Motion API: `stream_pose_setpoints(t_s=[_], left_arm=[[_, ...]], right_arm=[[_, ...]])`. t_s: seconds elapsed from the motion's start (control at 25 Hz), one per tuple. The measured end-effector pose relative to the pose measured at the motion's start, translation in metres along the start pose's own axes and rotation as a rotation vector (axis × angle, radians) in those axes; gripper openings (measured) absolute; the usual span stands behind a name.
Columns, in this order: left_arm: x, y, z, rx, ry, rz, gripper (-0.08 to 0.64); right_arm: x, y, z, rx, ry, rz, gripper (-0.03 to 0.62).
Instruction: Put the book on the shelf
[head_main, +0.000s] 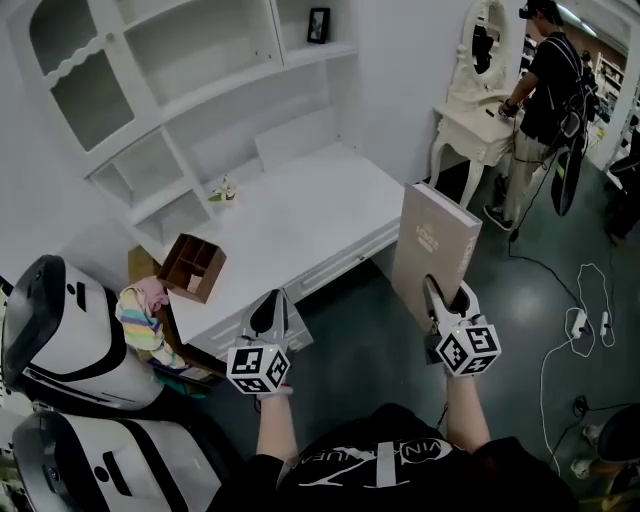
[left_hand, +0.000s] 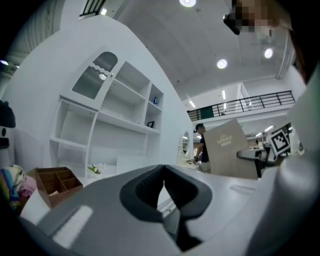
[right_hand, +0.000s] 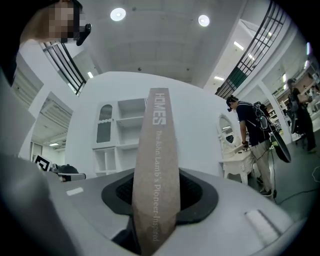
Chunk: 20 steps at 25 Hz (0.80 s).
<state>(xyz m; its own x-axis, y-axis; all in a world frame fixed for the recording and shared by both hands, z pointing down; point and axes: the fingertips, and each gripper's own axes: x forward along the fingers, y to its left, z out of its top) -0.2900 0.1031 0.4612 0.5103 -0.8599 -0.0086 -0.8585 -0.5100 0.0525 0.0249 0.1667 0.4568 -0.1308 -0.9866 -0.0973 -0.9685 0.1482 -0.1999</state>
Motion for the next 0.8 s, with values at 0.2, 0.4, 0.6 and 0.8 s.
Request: stream_pose_setpoints(t_s=[0.2, 0.4, 0.6, 0.8], left_arm=[[0.025, 0.007, -0.009, -0.006, 0.018, -0.007, 0.0], [0.06, 0.034, -0.013, 0.001, 0.02, 0.053, 0.0], [0.117, 0.055, 0.004, 0.018, -0.012, 0.094, 0.0], [0.178, 0.061, 0.023, 0.012, -0.029, 0.112, 0.0]], right_arm=[[0.029, -0.016, -0.004, -0.001, 0.0, 0.006, 0.178], [0.089, -0.039, -0.001, 0.007, -0.028, 0.031, 0.178], [0.158, -0.059, 0.004, 0.006, -0.041, 0.087, 0.178], [0.226, -0.08, 0.024, -0.01, -0.035, 0.139, 0.178]])
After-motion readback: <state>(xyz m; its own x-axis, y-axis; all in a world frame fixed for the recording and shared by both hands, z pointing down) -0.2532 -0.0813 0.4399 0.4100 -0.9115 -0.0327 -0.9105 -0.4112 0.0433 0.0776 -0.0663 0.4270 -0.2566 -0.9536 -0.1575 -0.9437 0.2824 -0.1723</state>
